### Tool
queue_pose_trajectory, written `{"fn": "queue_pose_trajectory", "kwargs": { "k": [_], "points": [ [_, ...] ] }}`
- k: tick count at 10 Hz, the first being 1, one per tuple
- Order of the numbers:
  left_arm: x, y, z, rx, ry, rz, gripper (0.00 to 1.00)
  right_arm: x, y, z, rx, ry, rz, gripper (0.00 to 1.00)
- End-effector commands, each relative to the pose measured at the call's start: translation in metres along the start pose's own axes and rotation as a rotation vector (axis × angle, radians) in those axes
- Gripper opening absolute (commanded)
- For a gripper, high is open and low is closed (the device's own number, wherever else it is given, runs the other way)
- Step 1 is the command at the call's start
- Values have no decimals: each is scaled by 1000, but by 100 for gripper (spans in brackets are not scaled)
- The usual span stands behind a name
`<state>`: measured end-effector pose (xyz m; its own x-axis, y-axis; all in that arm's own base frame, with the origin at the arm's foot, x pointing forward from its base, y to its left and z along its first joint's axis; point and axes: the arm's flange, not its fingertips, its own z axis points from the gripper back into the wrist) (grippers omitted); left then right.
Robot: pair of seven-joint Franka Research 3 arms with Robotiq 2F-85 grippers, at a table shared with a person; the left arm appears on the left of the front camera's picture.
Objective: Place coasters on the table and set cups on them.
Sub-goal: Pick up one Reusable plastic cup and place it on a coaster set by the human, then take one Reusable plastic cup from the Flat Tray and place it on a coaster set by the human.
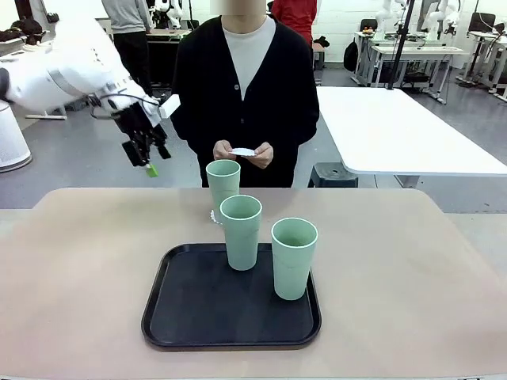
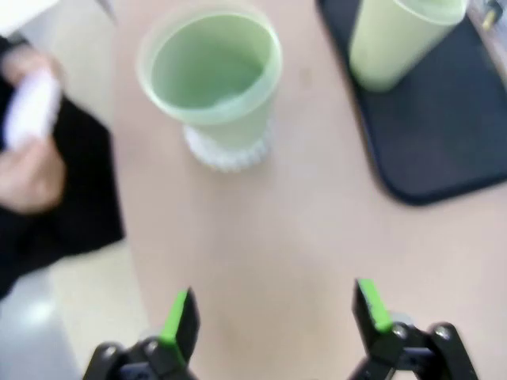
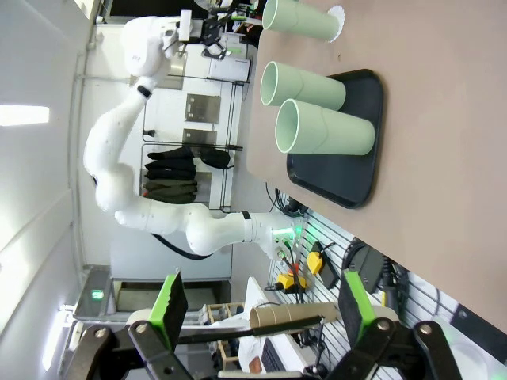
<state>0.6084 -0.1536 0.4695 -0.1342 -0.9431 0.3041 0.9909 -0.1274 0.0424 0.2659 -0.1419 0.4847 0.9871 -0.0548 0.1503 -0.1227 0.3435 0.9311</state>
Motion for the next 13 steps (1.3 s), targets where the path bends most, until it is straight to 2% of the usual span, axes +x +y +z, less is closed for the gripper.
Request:
{"fn": "queue_pose_trajectory", "kwargs": {
  "k": [1, 2, 3, 4, 5, 6, 7, 13],
  "points": [
    [19, -38, 14, -54, 266, 191, 100, 0, 0, 1, 6, -2, 5, 100],
    [23, -46, 30, -41, 290, 333, 100, 0, 0, 1, 6, -2, 5, 100],
    [26, -49, 47, 21, 260, 517, 100, 0, 0, 1, 6, -2, 5, 100],
    [27, -55, 56, 63, 241, 602, 100, 0, 0, 1, 6, -2, 5, 100],
    [20, -56, 62, 121, 264, 674, 100, 0, 0, 1, 6, -2, 5, 100],
    [18, -56, 65, 142, 205, 687, 100, 0, 0, 1, 6, -2, 5, 100],
    [19, -59, 61, 69, 287, 596, 100, 0, 0, 1, 6, -2, 5, 100],
    [22, -59, 60, 71, 270, 613, 100, 0, 0, 1, 6, -2, 5, 100]
  ]
}}
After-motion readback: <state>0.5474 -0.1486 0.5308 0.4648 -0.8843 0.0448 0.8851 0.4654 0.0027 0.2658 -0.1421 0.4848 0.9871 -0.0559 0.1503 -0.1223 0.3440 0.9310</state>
